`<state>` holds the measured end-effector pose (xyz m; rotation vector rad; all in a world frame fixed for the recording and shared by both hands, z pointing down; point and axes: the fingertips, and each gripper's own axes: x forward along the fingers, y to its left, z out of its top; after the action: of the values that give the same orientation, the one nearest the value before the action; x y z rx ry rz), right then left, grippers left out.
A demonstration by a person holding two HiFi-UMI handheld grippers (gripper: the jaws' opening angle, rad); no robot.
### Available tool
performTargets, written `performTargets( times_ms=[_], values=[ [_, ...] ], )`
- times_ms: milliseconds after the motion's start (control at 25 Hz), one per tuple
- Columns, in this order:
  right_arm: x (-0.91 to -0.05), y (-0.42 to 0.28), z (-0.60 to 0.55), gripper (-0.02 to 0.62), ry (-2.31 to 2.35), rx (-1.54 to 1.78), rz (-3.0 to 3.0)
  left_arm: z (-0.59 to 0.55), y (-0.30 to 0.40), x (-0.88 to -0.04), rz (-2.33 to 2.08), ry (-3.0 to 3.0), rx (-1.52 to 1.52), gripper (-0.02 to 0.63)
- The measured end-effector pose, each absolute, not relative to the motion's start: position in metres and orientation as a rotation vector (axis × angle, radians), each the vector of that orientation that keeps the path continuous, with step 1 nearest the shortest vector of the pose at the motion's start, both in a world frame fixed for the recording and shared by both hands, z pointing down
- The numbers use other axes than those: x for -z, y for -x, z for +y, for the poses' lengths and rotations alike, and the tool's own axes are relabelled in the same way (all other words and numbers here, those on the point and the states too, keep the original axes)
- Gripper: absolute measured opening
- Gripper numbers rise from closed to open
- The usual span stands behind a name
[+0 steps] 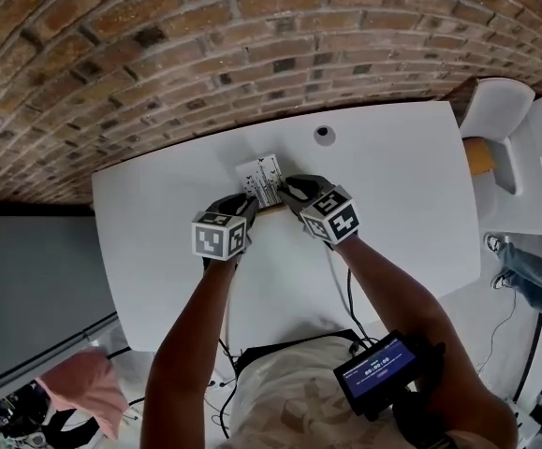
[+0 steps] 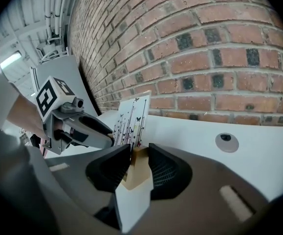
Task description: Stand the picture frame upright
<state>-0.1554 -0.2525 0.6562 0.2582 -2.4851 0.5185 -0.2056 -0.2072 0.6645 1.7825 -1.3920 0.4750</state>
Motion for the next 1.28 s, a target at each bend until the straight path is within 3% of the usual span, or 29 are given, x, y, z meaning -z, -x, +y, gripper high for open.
performTargets(
  times_ms=[1280],
  values=[
    [-0.662,0.217,-0.351,0.126,-0.323,-0.044,-2.597,-0.308,0.268,-0.672,-1.677,-1.897,-0.623,0.097]
  ],
)
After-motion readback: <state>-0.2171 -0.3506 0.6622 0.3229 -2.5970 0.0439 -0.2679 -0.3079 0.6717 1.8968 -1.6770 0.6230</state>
